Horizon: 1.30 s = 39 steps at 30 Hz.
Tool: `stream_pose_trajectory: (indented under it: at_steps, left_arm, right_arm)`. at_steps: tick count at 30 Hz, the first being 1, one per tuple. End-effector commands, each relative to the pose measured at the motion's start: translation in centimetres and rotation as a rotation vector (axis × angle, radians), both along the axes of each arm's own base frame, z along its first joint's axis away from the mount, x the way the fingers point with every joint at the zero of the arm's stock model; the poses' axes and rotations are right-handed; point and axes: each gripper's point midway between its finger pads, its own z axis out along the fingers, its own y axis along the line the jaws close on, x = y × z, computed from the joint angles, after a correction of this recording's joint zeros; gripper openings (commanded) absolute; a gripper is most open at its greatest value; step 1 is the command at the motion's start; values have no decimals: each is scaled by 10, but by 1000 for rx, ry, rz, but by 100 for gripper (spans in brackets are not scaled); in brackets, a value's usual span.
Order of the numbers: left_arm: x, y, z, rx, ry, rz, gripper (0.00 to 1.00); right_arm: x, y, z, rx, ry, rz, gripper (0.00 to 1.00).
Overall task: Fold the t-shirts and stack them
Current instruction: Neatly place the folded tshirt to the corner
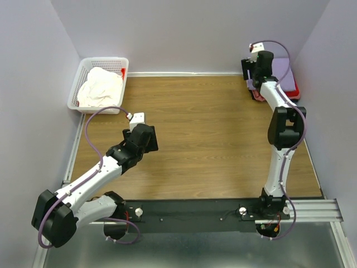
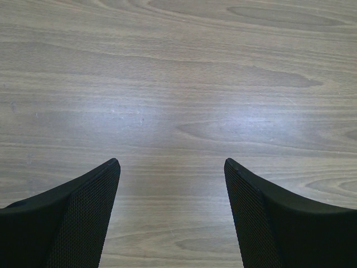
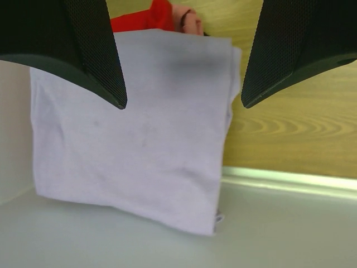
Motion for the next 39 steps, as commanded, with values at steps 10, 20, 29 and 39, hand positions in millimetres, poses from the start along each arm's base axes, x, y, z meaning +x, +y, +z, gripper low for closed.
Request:
stream_pose_trajectory:
  at_steps: [10, 20, 29, 39]
  left_arm:
    - [-1, -5, 10, -36, -42, -23, 82]
    - [-1, -6, 7, -28, -34, -32, 83]
    - [0, -7, 7, -26, -34, -35, 83]
    - [-1, -7, 9, -30, -38, -38, 83]
  right_arm:
    - [3, 26, -67, -310, 136, -113, 86]
    - [8, 23, -93, -488, 146, -241, 82]
    - [-6, 11, -67, -591, 56, -327, 42]
    - [-23, 10, -47, -621, 57, -286, 1]
